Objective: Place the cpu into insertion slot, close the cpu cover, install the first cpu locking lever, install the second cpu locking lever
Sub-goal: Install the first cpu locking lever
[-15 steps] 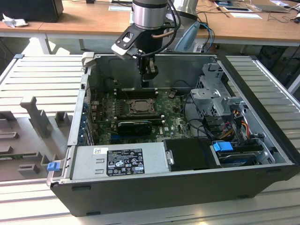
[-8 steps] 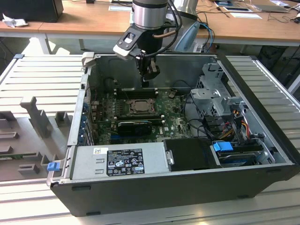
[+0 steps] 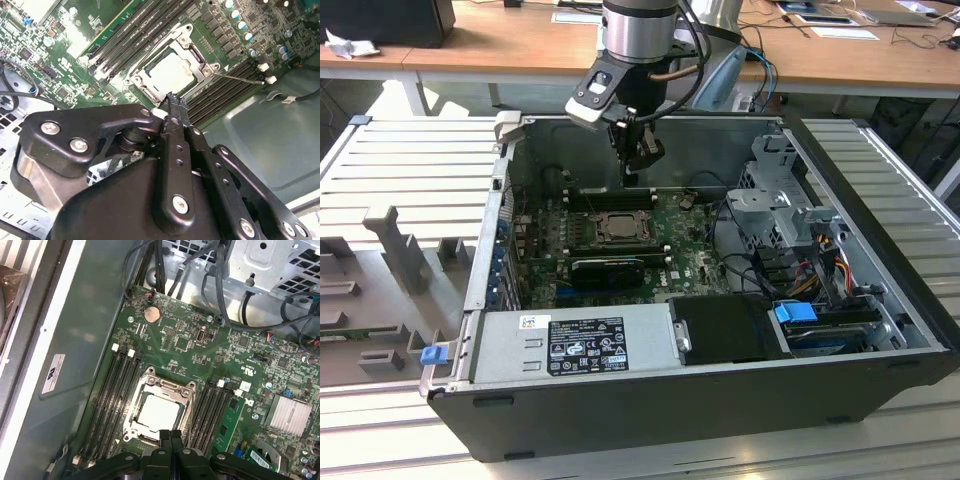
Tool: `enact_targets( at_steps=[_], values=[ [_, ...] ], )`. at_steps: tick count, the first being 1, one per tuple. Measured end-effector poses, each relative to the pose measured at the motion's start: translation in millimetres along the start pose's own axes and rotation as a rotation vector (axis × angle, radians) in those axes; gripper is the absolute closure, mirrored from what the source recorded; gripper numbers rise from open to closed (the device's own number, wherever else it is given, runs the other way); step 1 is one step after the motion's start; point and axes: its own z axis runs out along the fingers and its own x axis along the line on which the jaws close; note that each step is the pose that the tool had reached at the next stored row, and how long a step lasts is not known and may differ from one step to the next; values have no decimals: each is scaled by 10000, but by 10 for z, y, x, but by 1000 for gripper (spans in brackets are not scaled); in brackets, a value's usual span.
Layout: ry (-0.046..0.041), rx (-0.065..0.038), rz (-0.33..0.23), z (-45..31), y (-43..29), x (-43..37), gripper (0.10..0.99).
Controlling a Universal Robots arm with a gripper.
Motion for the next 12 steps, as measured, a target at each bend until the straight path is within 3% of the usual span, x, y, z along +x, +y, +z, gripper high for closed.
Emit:
enact_targets(
  at_steps=[12],
  values=[
    [-4, -10, -915, 0, 0, 0, 980]
  ],
)
